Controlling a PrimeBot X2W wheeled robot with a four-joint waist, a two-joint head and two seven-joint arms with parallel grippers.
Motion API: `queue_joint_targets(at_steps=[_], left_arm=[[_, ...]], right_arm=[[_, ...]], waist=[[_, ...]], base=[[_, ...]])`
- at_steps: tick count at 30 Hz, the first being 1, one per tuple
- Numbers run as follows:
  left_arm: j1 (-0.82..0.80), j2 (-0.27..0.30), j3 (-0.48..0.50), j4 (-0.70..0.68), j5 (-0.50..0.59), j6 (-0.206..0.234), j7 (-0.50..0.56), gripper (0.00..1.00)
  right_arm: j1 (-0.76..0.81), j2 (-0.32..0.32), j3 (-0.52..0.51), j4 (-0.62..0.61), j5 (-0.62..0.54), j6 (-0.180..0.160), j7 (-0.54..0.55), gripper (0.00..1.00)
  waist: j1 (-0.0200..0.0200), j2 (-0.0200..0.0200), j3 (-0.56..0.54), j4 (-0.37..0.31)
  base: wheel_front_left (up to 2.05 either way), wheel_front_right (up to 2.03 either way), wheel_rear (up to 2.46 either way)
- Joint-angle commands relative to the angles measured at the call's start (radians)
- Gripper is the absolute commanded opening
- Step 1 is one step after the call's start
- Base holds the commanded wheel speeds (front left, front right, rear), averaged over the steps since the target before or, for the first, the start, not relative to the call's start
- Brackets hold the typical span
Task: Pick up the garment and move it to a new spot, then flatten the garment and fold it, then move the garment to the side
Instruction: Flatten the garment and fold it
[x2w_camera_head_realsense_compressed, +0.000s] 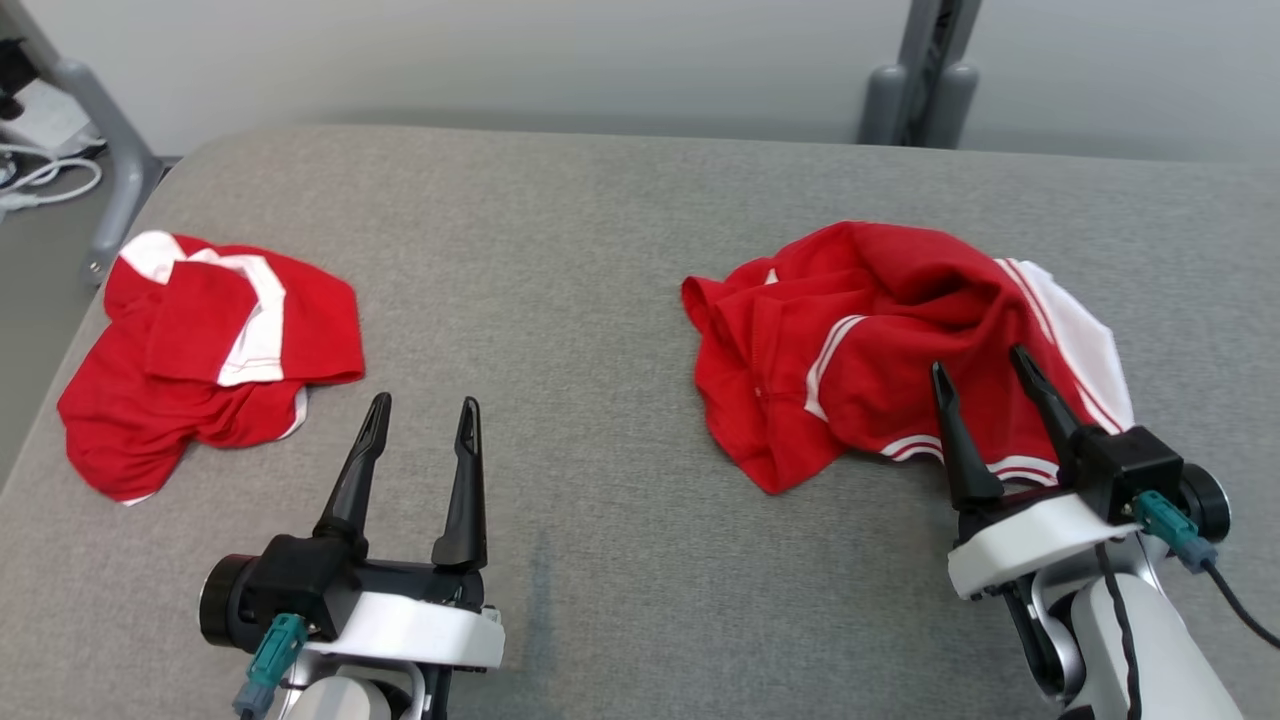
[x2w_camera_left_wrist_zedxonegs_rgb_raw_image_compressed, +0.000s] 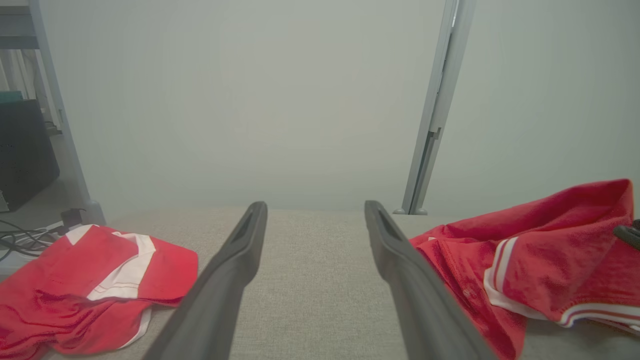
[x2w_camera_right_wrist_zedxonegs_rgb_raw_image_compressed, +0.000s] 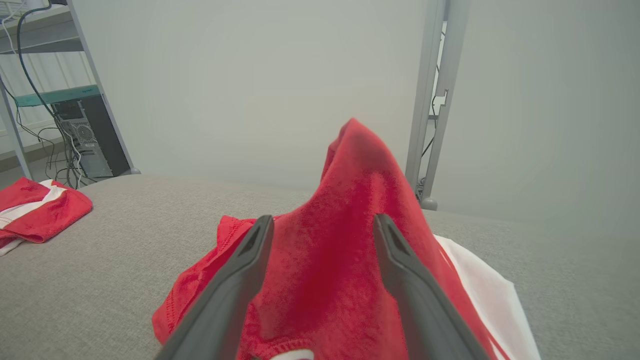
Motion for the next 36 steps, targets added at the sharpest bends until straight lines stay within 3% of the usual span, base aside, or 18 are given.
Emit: queue_joint_targets(at_steps=[1,10,11,12,19,25,29,32,36], left_arm=[[-0.02,0.003,-0.005,0.003,-0.007,0.008,-0.004,1.0],[-0.037,0.003,-0.037,0.008,-0.029,0.023,-0.004,1.0],[-0.038,0.003,-0.041,0.009,-0.03,0.025,-0.004,1.0],[-0.038,0.003,-0.046,0.009,-0.033,0.025,-0.004,1.0],[-0.032,0.003,-0.056,0.016,-0.041,0.037,-0.004,1.0],[-0.011,0.003,-0.056,0.025,-0.046,0.039,-0.004,1.0],[0.004,0.003,-0.055,0.028,-0.045,0.037,-0.004,1.0],[0.014,0.003,-0.053,0.026,-0.043,0.041,-0.004,1.0],[0.028,0.003,-0.053,0.022,-0.041,0.042,-0.004,1.0]], right_arm=[[-0.024,-0.004,-0.007,0.016,0.0,0.0,-0.001,1.0],[-0.093,-0.006,-0.054,0.126,-0.031,0.0,-0.001,0.96],[-0.101,-0.005,-0.058,0.144,-0.04,0.0,-0.001,0.16],[-0.111,-0.005,-0.062,0.155,-0.044,0.0,-0.001,0.0],[-0.141,-0.004,-0.007,0.17,0.008,0.0,-0.001,0.0],[-0.238,-0.004,0.265,0.08,0.186,0.0,0.004,0.0],[-0.334,-0.005,0.372,-0.031,0.345,0.0,0.028,0.0],[-0.395,-0.007,0.37,-0.111,0.451,0.0,0.043,0.0],[-0.422,-0.006,0.26,-0.144,0.538,0.0,0.073,0.0]], waist=[[0.0,0.0,0.024,0.031],[0.0,0.0,0.05,0.086],[0.0,0.0,0.051,0.091],[0.0,0.0,0.052,0.096],[0.0,0.0,0.035,0.11],[0.0,0.0,-0.011,0.097],[0.0,0.0,-0.04,0.083],[0.0,0.0,-0.057,0.071],[0.0,0.0,-0.069,0.056]], base=[[0.0,0.0,0.0],[0.0,0.0,0.0],[0.0,0.0,0.0],[0.0,0.0,0.0],[0.0,0.0,0.0],[0.0,0.0,0.0],[0.0,0.0,0.0],[0.0,0.0,0.0],[0.0,0.0,0.0]])
